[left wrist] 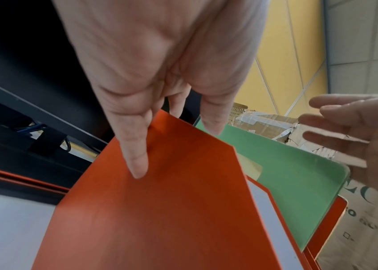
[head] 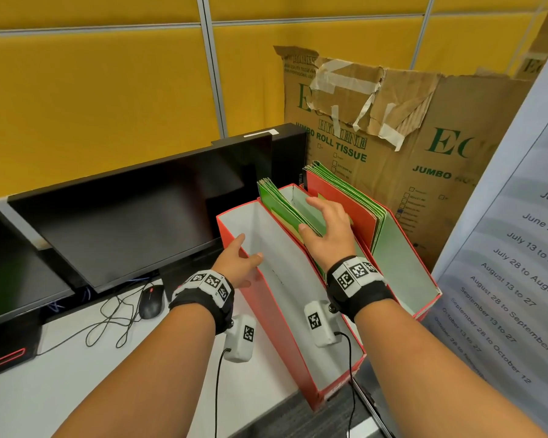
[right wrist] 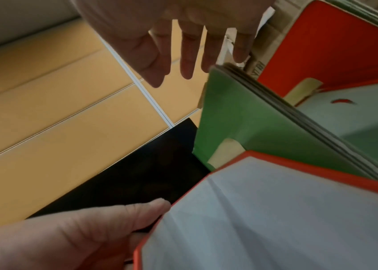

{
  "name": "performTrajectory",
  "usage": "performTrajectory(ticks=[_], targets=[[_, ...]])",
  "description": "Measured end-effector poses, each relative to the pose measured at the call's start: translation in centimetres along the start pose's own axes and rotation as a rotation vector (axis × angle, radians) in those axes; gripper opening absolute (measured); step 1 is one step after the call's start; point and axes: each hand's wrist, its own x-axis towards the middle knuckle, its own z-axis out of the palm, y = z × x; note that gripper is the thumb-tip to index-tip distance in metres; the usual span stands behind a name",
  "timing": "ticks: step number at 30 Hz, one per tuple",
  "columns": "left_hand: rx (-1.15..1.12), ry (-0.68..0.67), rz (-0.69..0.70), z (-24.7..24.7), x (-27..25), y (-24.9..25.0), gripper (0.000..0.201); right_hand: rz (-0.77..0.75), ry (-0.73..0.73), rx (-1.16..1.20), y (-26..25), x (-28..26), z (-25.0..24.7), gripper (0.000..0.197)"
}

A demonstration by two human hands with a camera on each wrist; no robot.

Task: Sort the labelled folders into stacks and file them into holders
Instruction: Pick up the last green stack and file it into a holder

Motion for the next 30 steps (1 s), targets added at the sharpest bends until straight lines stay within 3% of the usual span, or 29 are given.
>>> performTrajectory(ticks=[6, 10, 20, 30], targets=[[0.003, 0.125, 0.106, -1.1, -0.1, -0.4, 0.070, -0.197, 0.041, -0.154, -2.8, -0.2, 0.5, 0.037], [-0.022, 0.179, 0.139, -2.9, -1.0, -0.8, 0.063, -0.294, -0.019, -0.177, -4.6, -0.7, 1.9, 0.038], [0.039, 0.439, 0.144, -10.5, -5.5, -4.9, 0.057, -0.285, -0.280, -0.062, -9.4, -3.2, 8.5, 0.038], [-0.001, 0.625, 0.021, -20.4, -11.3, -12.8, 0.055, -0.267, -0.534, 0.008, -15.1, -9.0, 17.2, 0.038]])
